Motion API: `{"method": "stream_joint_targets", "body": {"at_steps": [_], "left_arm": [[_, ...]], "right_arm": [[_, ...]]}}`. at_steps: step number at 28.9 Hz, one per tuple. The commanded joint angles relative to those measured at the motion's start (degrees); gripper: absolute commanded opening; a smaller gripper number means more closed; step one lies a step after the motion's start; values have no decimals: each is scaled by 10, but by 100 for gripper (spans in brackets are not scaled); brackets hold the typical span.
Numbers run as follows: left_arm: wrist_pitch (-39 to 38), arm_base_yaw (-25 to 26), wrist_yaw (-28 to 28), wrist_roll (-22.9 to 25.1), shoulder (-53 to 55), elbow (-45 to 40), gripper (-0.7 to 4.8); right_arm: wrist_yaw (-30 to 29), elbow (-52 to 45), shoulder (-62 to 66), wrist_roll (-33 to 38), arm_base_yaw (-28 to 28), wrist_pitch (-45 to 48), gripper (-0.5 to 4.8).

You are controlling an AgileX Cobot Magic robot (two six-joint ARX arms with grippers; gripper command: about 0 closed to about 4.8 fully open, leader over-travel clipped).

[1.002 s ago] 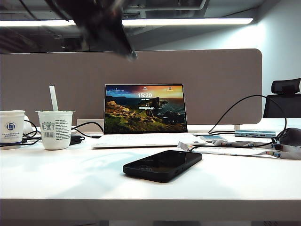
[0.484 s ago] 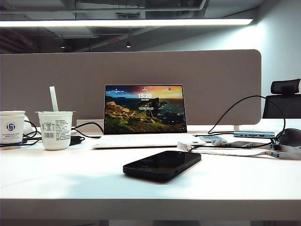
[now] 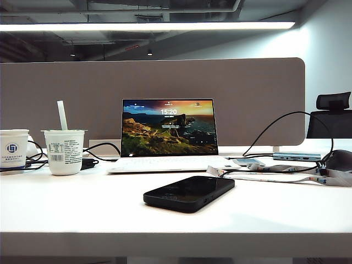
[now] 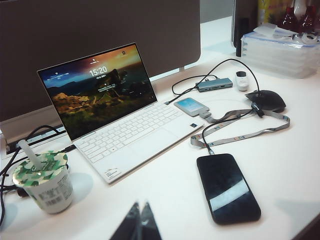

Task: Pick up the black phone, pick up the charger plug, insert the charger plug into the phone's charging port, and finally place the connected phone back on the desk.

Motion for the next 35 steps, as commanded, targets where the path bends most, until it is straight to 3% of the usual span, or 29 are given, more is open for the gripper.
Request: {"method": "stream_joint_targets", "body": {"at_steps": [1,4,5,8,14,21,25,28,31,35], "left_arm": [[6,0,2,1,-57,-47,-6],[9,1,0,-18,-75,-80,-6],[32,0,1,-18,-75,-95,-6],[81,0,0,-28,-75,-122,-6],[101,0,1,-28,-75,-147,-6],[206,0,0,-41,-75,-213,-6],[247,4,-58,-62,-75,-241,-6],[252,64,-62,-66,-75,-257,-6],[260,170,-12,-67,-75,-265,-6],[274,254,3,-67,-75,-276,-6]], "right_arm": [[24,-58,-25,3,0,45,74],[21,-92,-28,5,0,45,67],[22,-103,-28,4,0,47,-11],[23,-117,-28,-20,-1,50,-1],[8,-117,-29,-6,0,49,-1],[7,-117,-29,-6,0,49,-1],[7,-117,-29,-6,-1,49,-1],[9,-117,-29,-6,-1,49,-1],[6,-117,-29,-6,0,49,-1],[8,-117,-29,-6,-1,49,-1]]}}
